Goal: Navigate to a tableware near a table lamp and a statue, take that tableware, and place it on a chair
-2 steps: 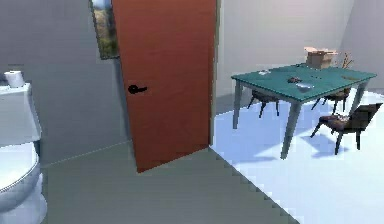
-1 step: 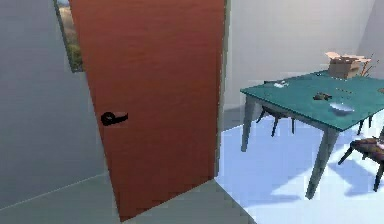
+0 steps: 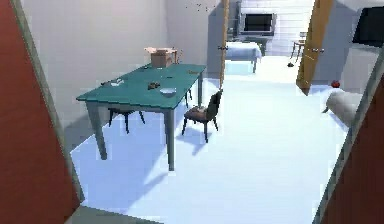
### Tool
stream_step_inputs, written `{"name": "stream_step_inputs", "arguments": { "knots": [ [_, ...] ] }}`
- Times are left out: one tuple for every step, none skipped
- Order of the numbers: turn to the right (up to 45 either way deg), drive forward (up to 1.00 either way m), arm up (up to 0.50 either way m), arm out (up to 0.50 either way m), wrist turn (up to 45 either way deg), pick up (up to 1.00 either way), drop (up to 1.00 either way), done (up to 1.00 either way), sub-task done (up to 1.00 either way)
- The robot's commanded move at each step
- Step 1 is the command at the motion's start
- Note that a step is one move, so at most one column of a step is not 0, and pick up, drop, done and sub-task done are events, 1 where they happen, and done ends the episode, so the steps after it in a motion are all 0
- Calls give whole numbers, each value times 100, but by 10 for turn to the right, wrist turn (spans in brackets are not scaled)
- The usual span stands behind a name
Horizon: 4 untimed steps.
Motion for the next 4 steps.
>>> {"name": "stream_step_inputs", "arguments": {
  "knots": [
    [180,0,0,0,0,0,0,0,0],
    [0,100,0,0,0,0,0,0,0],
    [0,35,0,0,0,0,0,0,0],
    [60,0,0,0,0,0,0,0,0]
  ]
}}
